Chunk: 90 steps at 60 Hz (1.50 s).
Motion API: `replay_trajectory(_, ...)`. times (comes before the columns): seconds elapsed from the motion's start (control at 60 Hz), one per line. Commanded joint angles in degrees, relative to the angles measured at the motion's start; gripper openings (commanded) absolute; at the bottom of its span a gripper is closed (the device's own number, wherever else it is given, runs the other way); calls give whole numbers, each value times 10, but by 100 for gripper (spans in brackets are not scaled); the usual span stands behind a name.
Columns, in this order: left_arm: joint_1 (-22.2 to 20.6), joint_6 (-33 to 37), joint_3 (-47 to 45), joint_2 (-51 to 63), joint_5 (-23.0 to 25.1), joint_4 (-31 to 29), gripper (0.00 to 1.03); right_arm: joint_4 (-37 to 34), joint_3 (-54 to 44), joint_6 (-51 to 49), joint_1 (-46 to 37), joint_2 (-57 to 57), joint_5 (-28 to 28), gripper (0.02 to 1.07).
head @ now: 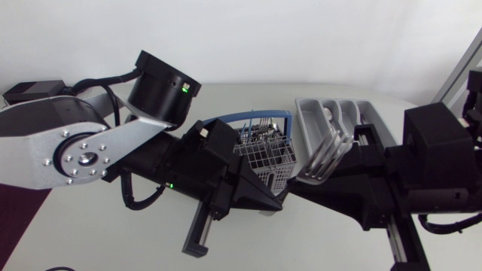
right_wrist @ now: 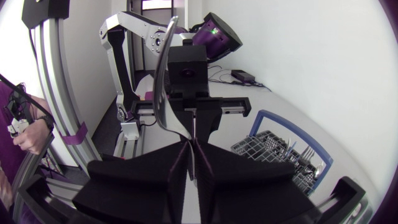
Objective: Unload the cutlery basket into the drawer organizer.
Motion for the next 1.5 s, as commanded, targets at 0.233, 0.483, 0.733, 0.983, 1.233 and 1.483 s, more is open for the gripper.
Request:
replay_trajectory(0.233,4,-40,29,7,10,31,17,-11,-11,11,16,7,17,8)
replay_trajectory(0.483,35,-75,44,10,-8,51,97,-77,17,-25,-50,-4,20,8)
replay_trajectory(0.733,69,-125,47,8,-94,91,98,-104,49,-51,-162,28,88,8)
replay_trajectory(0.983,69,-131,12,-26,-183,106,98,-72,119,-54,-298,179,208,8)
replay_trajectory(1.233,74,-126,-26,-72,-202,105,98,-22,204,-2,-348,337,310,8)
replay_trajectory(1.483,91,-120,-56,-117,-218,105,98,-16,311,63,-340,475,439,8)
